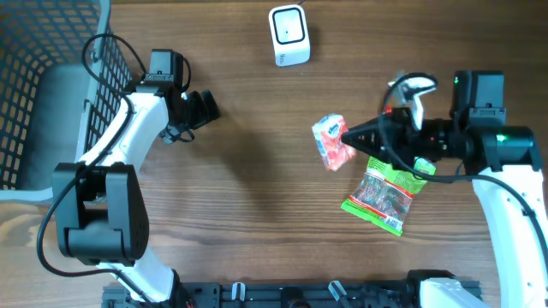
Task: Scan the item barcode
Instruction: 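Lift Kleenex box with right gripper up to white scanner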
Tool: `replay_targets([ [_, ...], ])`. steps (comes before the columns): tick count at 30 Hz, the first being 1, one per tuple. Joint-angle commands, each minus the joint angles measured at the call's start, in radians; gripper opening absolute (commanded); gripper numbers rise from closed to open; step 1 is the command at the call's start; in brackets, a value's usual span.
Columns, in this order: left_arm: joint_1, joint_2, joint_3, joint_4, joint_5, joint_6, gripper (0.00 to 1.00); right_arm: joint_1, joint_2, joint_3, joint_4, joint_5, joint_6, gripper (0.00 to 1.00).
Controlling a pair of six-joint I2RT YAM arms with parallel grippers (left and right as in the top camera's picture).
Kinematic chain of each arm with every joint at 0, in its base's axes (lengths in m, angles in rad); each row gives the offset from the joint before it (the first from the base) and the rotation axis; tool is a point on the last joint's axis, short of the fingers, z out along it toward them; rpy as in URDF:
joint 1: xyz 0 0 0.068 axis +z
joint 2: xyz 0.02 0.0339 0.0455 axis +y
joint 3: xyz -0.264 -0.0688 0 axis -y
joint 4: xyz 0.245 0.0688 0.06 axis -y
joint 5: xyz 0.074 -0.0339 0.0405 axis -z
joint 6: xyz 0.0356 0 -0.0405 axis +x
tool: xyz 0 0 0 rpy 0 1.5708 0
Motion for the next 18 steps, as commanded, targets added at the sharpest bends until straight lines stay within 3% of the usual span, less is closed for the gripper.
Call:
replay_targets([
  [1,0.008,-0.011,0.010,0.000,0.016,0.005,1.00,0.057,0.050,0.002,0.040,0.454,0.141,0.04],
  [5,0.008,-0.011,0.010,0.000,0.016,0.005,1.00,0.197,0.117,0.003,0.186,0.983,0.406,0.04],
  [8,0.008,-0.011,0.010,0.000,0.016,0.005,1.00,0.245,0.152,0.077,0.198,1.130,0.459,0.04],
  [11,0.008,-0.011,0.010,0.000,0.016,0.005,1.00,0.246,0.299,0.420,-0.052,1.253,0.463,0.04],
  [14,0.008,-0.011,0.010,0.000,0.016,0.005,1.00,0.262,0.543,0.927,-0.337,1.407,0.437,0.04],
  [16,0.008,-0.011,0.010,0.000,0.016,0.005,1.00,0.301,0.644,1.085,-0.324,1.514,0.408,0.04],
  [18,0.008,-0.011,0.010,0.000,0.016,0.005,1.00,0.353,0.691,1.099,-0.248,1.582,0.363,0.04],
])
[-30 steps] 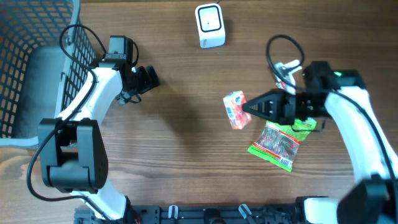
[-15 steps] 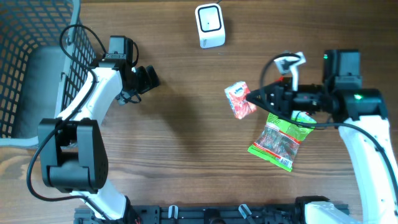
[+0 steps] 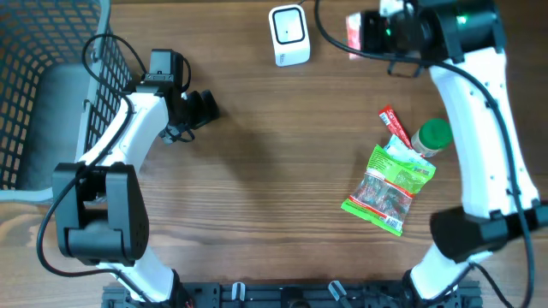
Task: Scan the item barcode
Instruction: 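Lift Kleenex box with right gripper up to white scanner, then lower Kleenex box with right gripper onto table and release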
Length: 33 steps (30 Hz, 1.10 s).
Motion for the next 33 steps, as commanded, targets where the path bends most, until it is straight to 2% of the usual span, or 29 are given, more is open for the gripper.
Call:
replay_targets([
  [1,0.008,-0.011,0.010,0.000,0.009,0.005,1.00,0.100,0.115,0.038,0.094,0.222,-0.085,0.04],
  [7,0.008,-0.011,0.010,0.000,0.009,0.005,1.00,0.207,0.362,0.037,0.371,0.397,-0.218,0.04],
  [15,0.008,-0.011,0.010,0.000,0.009,0.005,1.00,0.256,0.616,0.037,0.719,0.637,-0.472,0.04],
  [19,0.008,-0.011,0.010,0.000,0.009,0.005,1.00,0.259,0.630,0.037,0.757,0.637,-0.469,0.04],
  [21,0.008,-0.011,0.010,0.000,0.009,0.005,1.00,0.254,0.621,0.037,0.748,0.660,-0.424,0.04],
  [23,0.008,-0.011,0.010,0.000,0.009,0.005,1.00,0.253,0.551,0.037,0.708,0.708,-0.352,0.04],
  [25,0.008,-0.011,0.010,0.000,0.009,0.005,1.00,0.247,0.426,0.037,0.592,0.629,-0.267,0.04],
  [29,0.008,-0.011,0.010,0.000,0.009,0.005,1.00,0.201,0.073,0.037,0.122,0.141,-0.063,0.04],
  [33,0.008,-0.011,0.010,0.000,0.009,0.005,1.00,0.085,-0.028,0.037,-0.237,-0.118,-0.039,0.04],
])
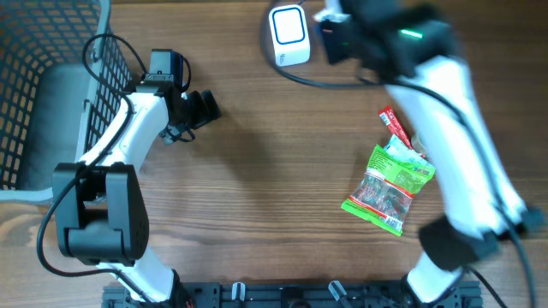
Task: Scan the item barcode
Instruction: 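Lower Kleenex box with right gripper onto table and release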
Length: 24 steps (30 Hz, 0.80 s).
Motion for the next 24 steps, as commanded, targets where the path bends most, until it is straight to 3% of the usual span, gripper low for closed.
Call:
replay_targets([
  [1,0.008,-0.011,0.010,0.000,0.005,0.005,1.00,-0.099,0.026,-0.034,-0.171,-0.293,0.063,0.04],
  [7,0.008,-0.011,0.010,0.000,0.005,0.005,1.00,-0.158,0.027,-0.503,-0.023,-0.328,0.140,0.04],
  [11,0.008,-0.011,0.010,0.000,0.005,0.005,1.00,-0.157,0.027,-0.922,0.309,-0.348,0.159,0.04],
  [13,0.008,-0.011,0.010,0.000,0.005,0.005,1.00,-0.157,0.027,-1.028,0.452,-0.399,0.156,0.05],
  [14,0.008,-0.011,0.010,0.000,0.005,0.005,1.00,-0.157,0.027,-1.048,0.477,-0.407,0.152,0.14],
  [16,0.008,-0.011,0.010,0.000,0.005,0.005,1.00,-0.157,0.025,-1.054,0.494,-0.403,0.129,0.55],
  [17,0.008,-0.011,0.010,0.000,0.005,0.005,1.00,-0.158,0.020,-1.049,0.495,-0.399,0.129,0.67],
  [20,0.008,-0.011,0.010,0.000,0.005,0.005,1.00,-0.167,-0.067,-1.000,0.464,-0.399,0.126,0.75],
  [24,0.008,-0.011,0.010,0.000,0.005,0.005,1.00,-0.180,-0.243,-0.986,0.469,-0.249,0.126,0.85],
])
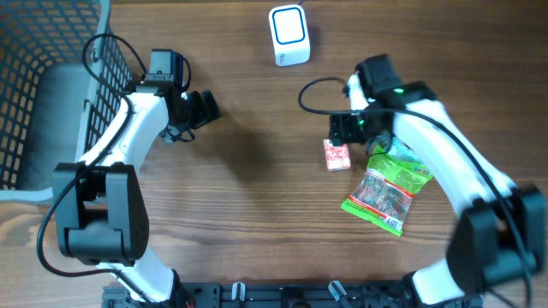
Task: Scan the item barcode
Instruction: 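Lower Kleenex box with right gripper onto table and release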
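Observation:
The white barcode scanner [288,34] stands at the back middle of the table. A small red snack packet [337,155] is right of centre, in front of the scanner and well apart from it. My right gripper [341,139] points down at the packet's back edge and looks shut on it; its fingertips are partly hidden by the wrist. My left gripper [205,108] hovers at the left, far from the packet, open with nothing in it.
A green packet [385,188] lies just right of the red one, partly under my right arm. A grey wire basket [43,77] fills the far left. The right arm's black cable [312,94] loops between scanner and packet.
My right gripper was up beside the scanner's right side. It is now lower on the table near the green packet, with the red packet at its fingertips. The left arm is unchanged.
At first my right gripper held the red packet just left of the green one. Then it was at the back right of the scanner with the packet, then close beside the scanner. Now gripper and packet are back near the green packet.

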Tool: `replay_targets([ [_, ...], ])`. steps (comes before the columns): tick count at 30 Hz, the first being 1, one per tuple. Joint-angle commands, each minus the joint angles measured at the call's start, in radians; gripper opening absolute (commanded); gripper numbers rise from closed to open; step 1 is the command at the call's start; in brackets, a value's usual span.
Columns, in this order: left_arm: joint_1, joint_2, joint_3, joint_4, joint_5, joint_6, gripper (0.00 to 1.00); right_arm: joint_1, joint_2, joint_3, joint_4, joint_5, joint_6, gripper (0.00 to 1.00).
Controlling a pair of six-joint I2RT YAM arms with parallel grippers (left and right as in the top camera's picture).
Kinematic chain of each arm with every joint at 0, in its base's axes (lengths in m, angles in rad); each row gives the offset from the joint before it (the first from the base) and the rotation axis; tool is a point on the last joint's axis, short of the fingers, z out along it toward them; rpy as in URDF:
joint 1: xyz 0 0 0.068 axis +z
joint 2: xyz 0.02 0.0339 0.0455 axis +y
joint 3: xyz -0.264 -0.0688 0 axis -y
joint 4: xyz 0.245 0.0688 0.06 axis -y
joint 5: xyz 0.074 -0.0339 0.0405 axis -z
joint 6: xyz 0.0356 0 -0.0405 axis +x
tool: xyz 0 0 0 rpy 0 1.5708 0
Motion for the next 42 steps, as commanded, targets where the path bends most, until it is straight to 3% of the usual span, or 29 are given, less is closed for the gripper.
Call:
replay_targets([
  [1,0.008,-0.011,0.010,0.000,0.004,0.005,1.00,-0.010,-0.117,0.037,-0.002,0.159,-0.003,1.00],
  [26,0.008,-0.011,0.010,0.000,0.004,0.005,1.00,-0.010,-0.143,0.034,0.024,0.161,-0.002,1.00],
  [29,0.008,-0.011,0.010,0.000,0.004,0.005,1.00,-0.010,-0.271,0.034,0.024,0.161,-0.003,1.00],
  [36,0.008,-0.011,0.010,0.000,0.004,0.005,1.00,-0.010,-0.777,0.033,0.019,0.161,-0.002,1.00],
  [42,0.008,-0.011,0.010,0.000,0.004,0.005,1.00,-0.010,-1.066,0.032,0.009,0.161,-0.002,1.00],
])
